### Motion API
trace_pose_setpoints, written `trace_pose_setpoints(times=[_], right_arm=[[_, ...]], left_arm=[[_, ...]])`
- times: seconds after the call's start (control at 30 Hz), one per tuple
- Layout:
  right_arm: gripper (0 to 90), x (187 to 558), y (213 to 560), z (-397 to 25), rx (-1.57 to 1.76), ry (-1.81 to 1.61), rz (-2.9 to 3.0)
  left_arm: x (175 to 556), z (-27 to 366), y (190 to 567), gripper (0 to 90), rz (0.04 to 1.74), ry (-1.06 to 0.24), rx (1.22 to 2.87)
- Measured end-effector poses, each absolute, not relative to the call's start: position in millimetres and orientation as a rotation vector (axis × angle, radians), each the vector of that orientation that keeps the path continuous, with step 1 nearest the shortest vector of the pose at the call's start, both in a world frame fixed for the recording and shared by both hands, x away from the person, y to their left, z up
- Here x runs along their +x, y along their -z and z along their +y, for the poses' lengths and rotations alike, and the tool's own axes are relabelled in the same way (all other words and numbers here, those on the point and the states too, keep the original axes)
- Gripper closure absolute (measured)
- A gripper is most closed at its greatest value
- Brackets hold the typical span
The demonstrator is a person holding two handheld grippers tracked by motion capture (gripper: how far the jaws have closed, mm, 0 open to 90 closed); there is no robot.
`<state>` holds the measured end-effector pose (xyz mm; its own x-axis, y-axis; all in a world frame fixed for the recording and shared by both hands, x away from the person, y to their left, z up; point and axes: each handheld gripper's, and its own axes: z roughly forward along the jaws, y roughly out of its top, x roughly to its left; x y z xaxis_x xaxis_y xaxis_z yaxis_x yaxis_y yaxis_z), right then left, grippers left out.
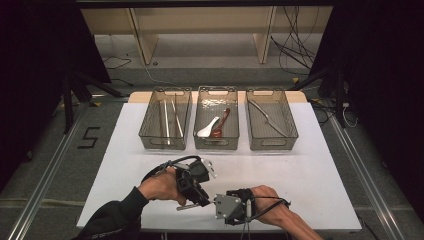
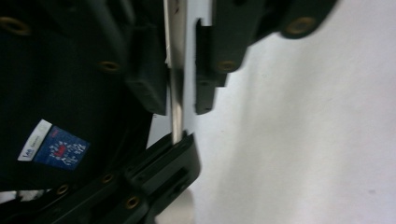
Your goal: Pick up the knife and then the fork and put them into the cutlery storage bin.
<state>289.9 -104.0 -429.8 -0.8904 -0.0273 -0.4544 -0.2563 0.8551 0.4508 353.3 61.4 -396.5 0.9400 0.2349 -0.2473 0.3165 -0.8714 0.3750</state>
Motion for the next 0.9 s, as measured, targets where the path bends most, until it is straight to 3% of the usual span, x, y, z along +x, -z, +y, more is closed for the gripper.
trace_pose_setpoints(times=[0.07, 0.33, 0.67, 0.9], right_arm=[[88.2, 290.5, 428.5, -106.8, -0.199, -0.72, 2.577], [88.4, 302.3, 425.3, -121.2, -0.104, -0.717, 2.557], [88.4, 325.4, 416.4, -148.2, 0.115, -0.714, 2.539], [88.4, 348.3, 406.4, -175.2, 0.315, -0.748, 2.488]], left_arm=[[354.6, 66.4, 393.5, 60.5, 0.429, 0.223, 2.662], [359.5, 90.1, 377.3, 35.8, 0.505, 0.049, 2.561], [364.1, 129.3, 369.3, 23.5, 0.667, -0.08, 2.305], [361.8, 153.5, 379.5, 20.9, 0.771, -0.18, 2.158]])
